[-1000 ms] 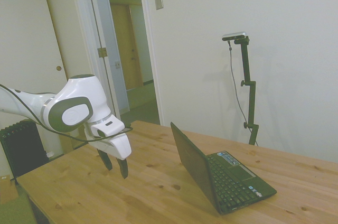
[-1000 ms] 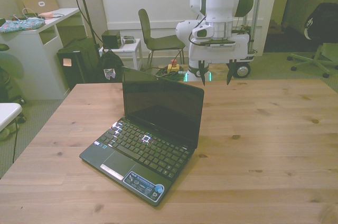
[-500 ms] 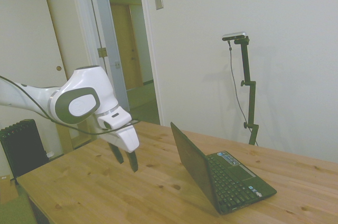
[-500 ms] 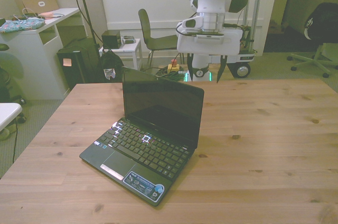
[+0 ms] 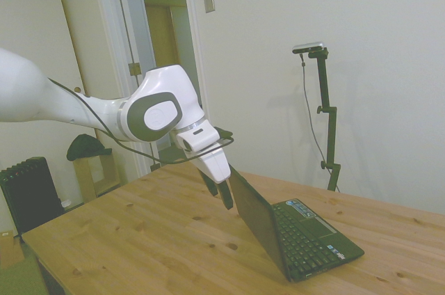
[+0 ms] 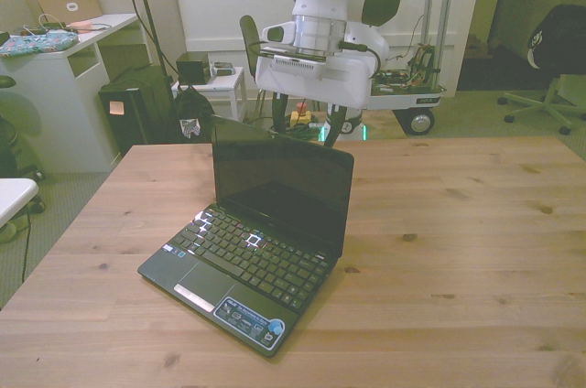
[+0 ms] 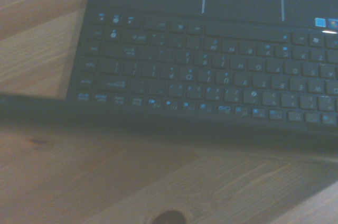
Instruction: Close the laptop
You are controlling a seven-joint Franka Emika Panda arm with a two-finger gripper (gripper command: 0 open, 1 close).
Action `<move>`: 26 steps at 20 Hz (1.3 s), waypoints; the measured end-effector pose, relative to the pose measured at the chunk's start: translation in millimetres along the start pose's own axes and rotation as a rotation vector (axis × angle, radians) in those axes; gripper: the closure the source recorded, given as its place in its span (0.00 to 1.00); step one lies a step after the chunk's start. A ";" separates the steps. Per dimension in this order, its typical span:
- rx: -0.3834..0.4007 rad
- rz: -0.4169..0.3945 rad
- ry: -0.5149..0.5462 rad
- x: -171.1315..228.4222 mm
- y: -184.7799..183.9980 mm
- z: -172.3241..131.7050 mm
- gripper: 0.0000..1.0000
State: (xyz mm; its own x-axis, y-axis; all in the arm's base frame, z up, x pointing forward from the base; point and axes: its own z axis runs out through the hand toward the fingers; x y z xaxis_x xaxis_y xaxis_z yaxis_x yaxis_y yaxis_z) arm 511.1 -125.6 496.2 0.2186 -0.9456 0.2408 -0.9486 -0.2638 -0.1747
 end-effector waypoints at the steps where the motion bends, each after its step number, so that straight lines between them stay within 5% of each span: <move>1: 0.000 0.020 0.008 0.0 -2.0 -1.0 1.00; 26: -0.001 0.111 0.019 31.4 4.6 -12.1 1.00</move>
State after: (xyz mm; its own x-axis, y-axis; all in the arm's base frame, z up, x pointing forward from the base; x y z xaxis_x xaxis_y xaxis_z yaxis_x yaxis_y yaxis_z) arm 510.8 -154.2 514.4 0.1076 -0.9654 0.2376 -0.9670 -0.1571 -0.2006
